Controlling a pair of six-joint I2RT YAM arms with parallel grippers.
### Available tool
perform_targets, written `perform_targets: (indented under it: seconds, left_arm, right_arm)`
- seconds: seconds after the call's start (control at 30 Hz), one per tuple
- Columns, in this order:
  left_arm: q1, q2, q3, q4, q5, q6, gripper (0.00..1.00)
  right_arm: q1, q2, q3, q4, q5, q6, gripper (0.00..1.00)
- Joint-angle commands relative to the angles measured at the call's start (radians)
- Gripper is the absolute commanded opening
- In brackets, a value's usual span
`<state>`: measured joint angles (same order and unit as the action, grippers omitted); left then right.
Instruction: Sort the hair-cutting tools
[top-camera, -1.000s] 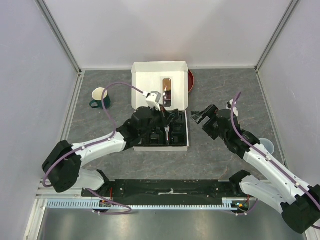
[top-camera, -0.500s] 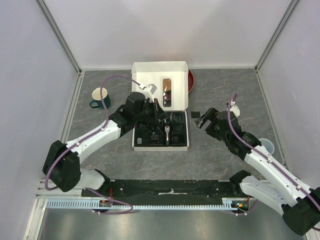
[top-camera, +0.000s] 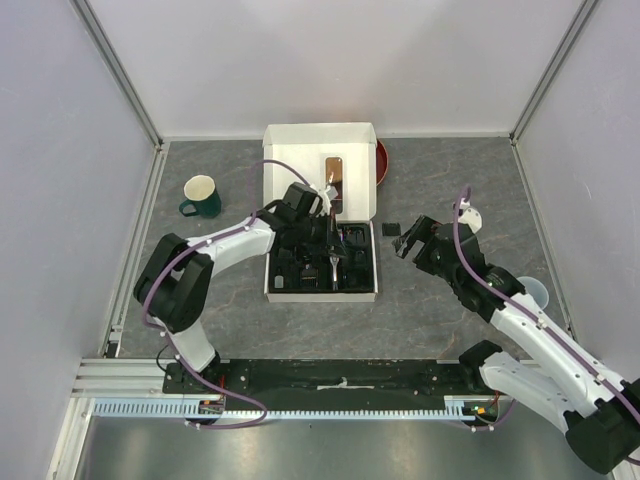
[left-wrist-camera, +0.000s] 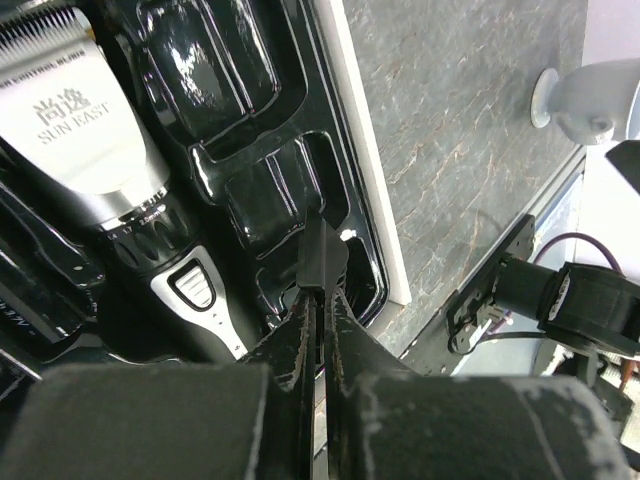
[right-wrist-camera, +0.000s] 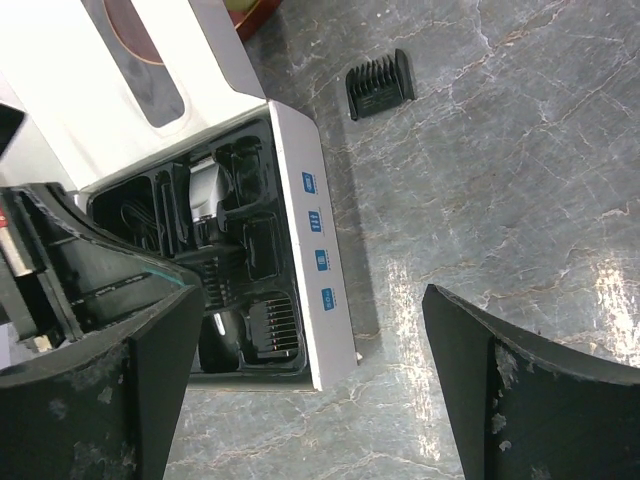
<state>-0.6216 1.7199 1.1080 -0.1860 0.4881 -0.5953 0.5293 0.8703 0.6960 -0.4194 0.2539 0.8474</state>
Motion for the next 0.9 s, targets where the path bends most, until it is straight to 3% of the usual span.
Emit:
perform_targets:
  seconds: [0.0,0.87]
  left_arm:
    - [0.002,0.03,0.061,-0.006,0.056,-0.029,0.02]
    - [0.006,0.173,0.13,-0.001,0.056,-0.029,0.02]
  right_arm:
    - [0.0,-0.022,-0.012,0.025,0.025,-0.016,0.98]
    - [0.0,0.076,-0.018,0.057,0.021,-0.018,0.98]
